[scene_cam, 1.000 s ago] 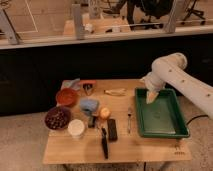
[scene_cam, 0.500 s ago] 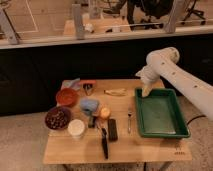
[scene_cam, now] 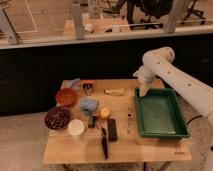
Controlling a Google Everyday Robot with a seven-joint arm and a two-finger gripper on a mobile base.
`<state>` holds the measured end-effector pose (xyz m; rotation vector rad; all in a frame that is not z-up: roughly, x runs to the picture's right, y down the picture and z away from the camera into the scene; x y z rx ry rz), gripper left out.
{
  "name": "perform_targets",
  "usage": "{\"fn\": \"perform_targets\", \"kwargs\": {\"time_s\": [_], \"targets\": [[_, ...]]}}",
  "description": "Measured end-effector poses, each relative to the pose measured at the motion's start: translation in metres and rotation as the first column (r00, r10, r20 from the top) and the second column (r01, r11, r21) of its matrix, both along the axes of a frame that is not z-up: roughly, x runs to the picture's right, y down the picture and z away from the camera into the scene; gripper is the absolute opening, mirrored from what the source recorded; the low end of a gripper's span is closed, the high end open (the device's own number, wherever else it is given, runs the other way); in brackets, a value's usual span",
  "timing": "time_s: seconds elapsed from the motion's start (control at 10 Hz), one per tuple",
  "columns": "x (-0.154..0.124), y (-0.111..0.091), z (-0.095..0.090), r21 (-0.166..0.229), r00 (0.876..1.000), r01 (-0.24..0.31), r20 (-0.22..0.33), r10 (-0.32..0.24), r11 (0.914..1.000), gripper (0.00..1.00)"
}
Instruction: Place banana in table surface
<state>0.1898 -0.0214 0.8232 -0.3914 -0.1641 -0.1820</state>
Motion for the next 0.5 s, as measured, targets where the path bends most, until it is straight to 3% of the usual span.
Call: {"fn": "perform_targets", "kwargs": {"time_s": [0.3, 0.5], "targets": [[-0.05, -0.014, 0.031, -0.066, 1.0, -0.007, -0.012, 0.006, 0.9978, 0.8], [-0.055, -0.013, 0.044, -0.108, 0.999, -0.035, -0.013, 0.034, 0.9936, 0.8]]}}
